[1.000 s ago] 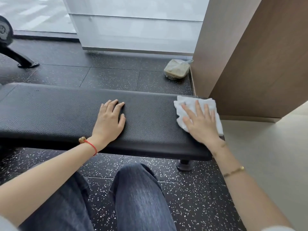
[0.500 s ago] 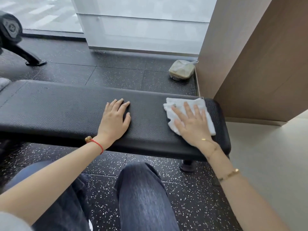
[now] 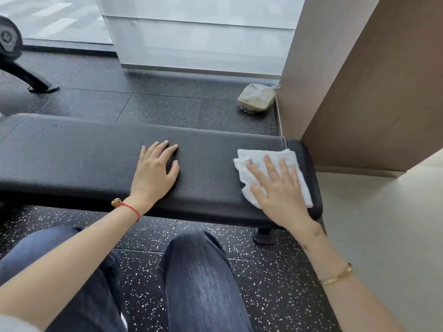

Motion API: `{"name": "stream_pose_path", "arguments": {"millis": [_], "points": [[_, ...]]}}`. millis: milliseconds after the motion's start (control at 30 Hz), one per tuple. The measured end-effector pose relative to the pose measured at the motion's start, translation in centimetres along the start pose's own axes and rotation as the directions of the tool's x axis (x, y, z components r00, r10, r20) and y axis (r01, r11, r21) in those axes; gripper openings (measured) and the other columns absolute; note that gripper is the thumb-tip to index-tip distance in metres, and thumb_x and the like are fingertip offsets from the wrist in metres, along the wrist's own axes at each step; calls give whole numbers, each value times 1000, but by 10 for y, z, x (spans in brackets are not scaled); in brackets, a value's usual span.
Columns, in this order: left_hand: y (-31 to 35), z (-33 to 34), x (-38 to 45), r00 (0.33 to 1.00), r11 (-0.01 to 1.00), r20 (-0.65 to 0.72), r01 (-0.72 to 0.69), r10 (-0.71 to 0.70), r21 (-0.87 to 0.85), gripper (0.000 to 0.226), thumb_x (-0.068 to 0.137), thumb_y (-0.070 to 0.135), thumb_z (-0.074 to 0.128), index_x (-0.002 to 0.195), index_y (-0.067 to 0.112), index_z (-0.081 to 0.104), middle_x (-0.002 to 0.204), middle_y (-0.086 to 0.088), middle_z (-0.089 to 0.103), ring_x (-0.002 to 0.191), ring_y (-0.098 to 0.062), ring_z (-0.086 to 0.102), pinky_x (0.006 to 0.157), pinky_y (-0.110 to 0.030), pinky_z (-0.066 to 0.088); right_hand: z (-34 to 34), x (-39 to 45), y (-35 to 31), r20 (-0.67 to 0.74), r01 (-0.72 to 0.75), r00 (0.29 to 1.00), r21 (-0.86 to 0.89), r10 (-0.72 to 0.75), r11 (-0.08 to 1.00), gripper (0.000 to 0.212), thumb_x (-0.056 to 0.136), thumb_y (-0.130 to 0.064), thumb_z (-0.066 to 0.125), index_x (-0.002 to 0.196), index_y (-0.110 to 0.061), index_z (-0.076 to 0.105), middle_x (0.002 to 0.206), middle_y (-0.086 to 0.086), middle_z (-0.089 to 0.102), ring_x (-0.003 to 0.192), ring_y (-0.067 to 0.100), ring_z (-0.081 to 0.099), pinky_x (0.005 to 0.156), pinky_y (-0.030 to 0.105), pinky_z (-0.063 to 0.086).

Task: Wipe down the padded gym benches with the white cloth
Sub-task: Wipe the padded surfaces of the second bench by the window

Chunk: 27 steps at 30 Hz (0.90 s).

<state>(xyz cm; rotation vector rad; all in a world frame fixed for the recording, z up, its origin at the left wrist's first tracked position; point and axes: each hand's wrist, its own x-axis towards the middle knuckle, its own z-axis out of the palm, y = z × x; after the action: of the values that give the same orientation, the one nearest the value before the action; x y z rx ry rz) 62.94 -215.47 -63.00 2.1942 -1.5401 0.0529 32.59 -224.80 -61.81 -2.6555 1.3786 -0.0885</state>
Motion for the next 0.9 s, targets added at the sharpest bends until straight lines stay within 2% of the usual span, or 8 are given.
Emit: {"name": "stream_pose_path", "arguments": {"millis": [100, 233, 400, 500, 633, 767, 900], "points": [[1, 1, 0, 1000, 1000, -5, 4, -4, 2, 46, 96, 26, 53, 141, 17, 50, 150, -8, 45, 144, -27, 33, 123, -46, 13, -13, 46, 34, 34, -125, 992, 32, 124, 992, 51, 101, -53, 23, 151, -55, 9, 167, -3, 0, 153, 31, -6, 121, 49, -7], [3, -1, 0, 1000, 1000, -3, 8, -8, -8, 45, 96, 25, 54, 140, 17, 51, 150, -8, 45, 144, -27, 33, 124, -46, 12, -24, 81, 42, 89, -185, 980, 58, 179, 981, 52, 103, -48, 25, 153, -51, 10, 167, -2, -2, 152, 33, -6, 122, 51, -7], [6, -2, 0, 1000, 1000, -14, 16, -16, 0, 45, 95, 23, 55, 139, 17, 52, 149, -8, 46, 143, -27, 34, 124, -44, 11, -9, 5, 30, -46, -16, 999, 38, 17, 999, 53, 102, -52, 23, 152, -53, 5, 167, -3, -1, 153, 28, -9, 121, 45, -11], [6, -2, 2, 999, 1000, -27, 17, -17, 0, 44, 93, 23, 57, 137, 16, 54, 146, -8, 49, 141, -27, 37, 124, -44, 12, -5, -29, 22, -14, 56, 998, 7, -56, 998, 55, 101, -55, 17, 151, -54, -3, 166, -5, -8, 151, 26, -19, 120, 44, -18], [3, 0, 3, 999, 1000, -35, 13, -12, 10, 44, 92, 25, 58, 135, 17, 56, 145, -7, 51, 139, -26, 39, 123, -45, 14, -6, -1, 4, 20, 56, 998, 8, -56, 998, 56, 100, -54, 22, 153, -52, 3, 166, -3, -8, 151, 28, -17, 120, 45, -16], [3, -3, 4, 998, 1000, -65, 15, -15, -10, 40, 92, 23, 55, 131, 16, 59, 141, -5, 54, 136, -23, 42, 123, -47, 12, -3, 62, -50, 66, 65, 995, 70, -70, 995, 56, 102, -50, 29, 155, -47, 9, 167, 0, -7, 151, 33, -13, 121, 50, -12], [-14, -15, 1, 971, 987, -179, 161, -161, -16, 35, 92, 21, 53, 126, 16, 62, 135, -4, 59, 131, -21, 47, 123, -46, 7, 6, 86, -120, 78, 157, 983, 94, -164, 983, 57, 102, -49, 29, 155, -45, 10, 167, 3, -6, 151, 36, -15, 120, 51, -13]]}}
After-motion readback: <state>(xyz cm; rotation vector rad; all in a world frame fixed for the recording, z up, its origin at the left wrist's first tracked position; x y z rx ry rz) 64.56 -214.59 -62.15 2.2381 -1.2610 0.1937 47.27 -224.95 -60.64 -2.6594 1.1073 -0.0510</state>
